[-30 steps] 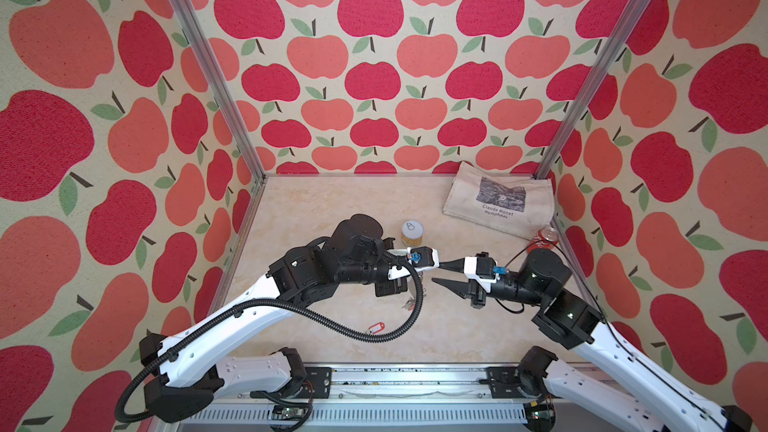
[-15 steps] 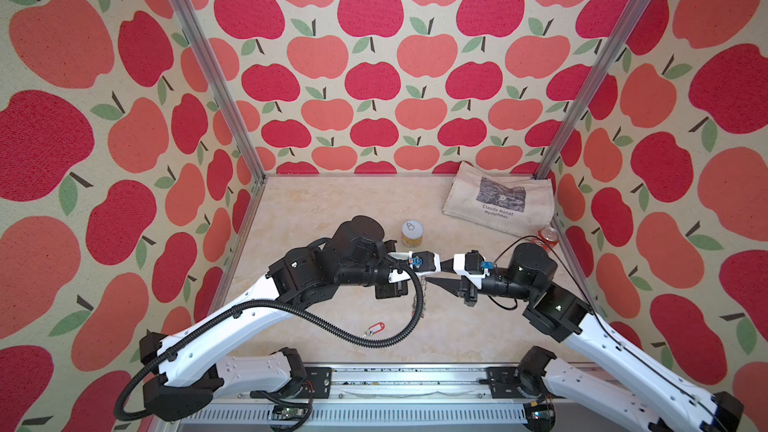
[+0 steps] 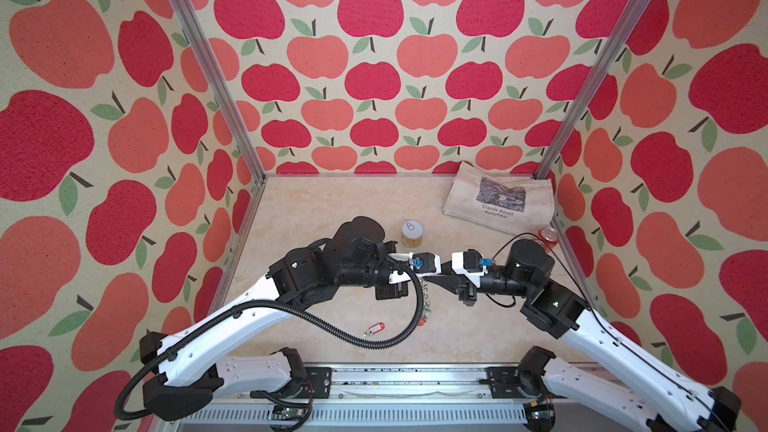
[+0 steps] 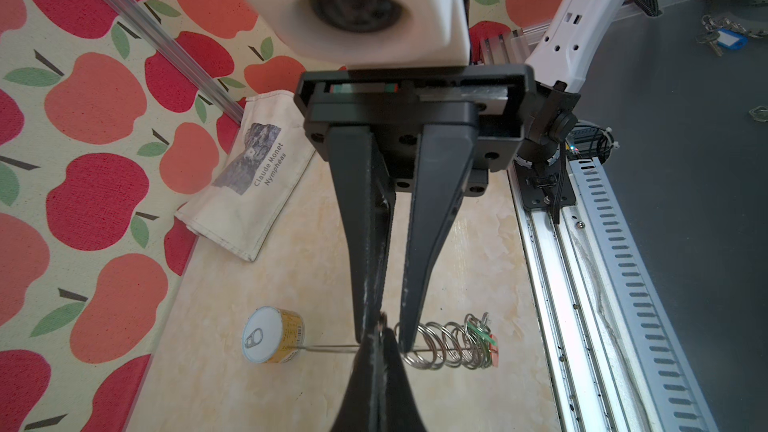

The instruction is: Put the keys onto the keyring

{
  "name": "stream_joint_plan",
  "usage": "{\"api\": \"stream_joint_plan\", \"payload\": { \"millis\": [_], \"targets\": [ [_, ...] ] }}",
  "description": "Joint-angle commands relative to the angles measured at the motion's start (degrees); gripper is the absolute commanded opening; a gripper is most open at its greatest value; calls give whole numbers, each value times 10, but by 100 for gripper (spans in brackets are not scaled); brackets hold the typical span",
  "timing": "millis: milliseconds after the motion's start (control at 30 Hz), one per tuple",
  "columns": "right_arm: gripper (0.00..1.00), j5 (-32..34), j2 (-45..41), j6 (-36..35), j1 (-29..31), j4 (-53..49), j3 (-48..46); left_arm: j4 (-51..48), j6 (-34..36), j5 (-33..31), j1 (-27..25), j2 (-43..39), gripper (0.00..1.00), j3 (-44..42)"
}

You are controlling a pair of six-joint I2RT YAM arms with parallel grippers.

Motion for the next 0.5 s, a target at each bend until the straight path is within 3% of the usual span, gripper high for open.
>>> {"api": "stream_joint_plan", "payload": {
  "millis": [0,133,233,400,467],
  "targets": [
    [16,-13,-2,12,2,10,18,-3,12,-3,-4,0,0,15],
    [12,-14,-3,14,1,8,20,-4,13,-3,-4,0,0,14],
    [0,-16,-5,17,-1,8,21,-4,13,-5,-4,0,0,12],
    [0,-9,-6,23,-4,13,15,17,-5,-16,-4,-11,1,-2],
    [0,-1,-16,37,-12,44,0,48,-28,-23,-2,-28,11,-21]
  ]
}}
